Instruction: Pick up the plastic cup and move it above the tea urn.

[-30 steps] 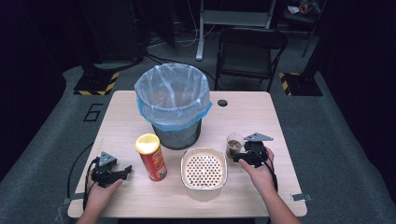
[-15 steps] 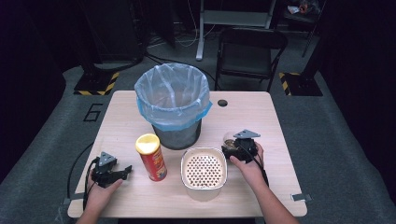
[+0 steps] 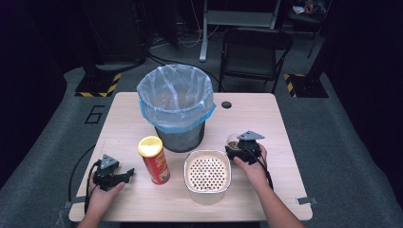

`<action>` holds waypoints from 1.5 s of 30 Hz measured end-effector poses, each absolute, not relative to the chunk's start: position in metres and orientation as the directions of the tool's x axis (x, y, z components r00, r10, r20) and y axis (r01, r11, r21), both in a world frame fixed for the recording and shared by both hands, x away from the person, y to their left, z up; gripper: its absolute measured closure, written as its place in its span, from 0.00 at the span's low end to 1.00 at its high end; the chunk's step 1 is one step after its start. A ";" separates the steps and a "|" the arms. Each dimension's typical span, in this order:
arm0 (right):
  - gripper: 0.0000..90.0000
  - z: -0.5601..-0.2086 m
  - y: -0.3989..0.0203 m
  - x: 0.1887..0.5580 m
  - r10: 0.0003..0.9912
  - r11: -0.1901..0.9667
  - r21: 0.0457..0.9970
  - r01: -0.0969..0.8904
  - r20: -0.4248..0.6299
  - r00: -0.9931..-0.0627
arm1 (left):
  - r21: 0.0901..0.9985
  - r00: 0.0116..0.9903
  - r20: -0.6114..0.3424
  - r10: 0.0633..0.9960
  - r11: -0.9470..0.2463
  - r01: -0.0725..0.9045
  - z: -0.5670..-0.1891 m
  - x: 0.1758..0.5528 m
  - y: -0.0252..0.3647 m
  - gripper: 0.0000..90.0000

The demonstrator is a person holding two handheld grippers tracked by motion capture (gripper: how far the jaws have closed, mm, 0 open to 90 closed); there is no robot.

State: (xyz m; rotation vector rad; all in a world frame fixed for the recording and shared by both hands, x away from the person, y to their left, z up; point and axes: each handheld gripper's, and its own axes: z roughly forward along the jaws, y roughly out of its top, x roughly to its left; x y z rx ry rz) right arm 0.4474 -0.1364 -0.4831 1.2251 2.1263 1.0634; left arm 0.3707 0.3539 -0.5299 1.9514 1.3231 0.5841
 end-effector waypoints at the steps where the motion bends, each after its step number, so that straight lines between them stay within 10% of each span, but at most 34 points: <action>1: 0.32 -0.483 -0.137 0.446 0.865 0.308 0.804 0.509 -0.015 -0.501 | 0.756 0.377 -0.017 0.926 -0.235 0.611 -0.530 0.371 0.354 0.29; 45: 0.41 -0.422 -0.159 0.433 0.667 0.466 0.818 0.336 -0.075 -0.741 | 0.758 0.380 -0.012 0.925 -0.240 0.606 -0.530 0.372 0.354 0.29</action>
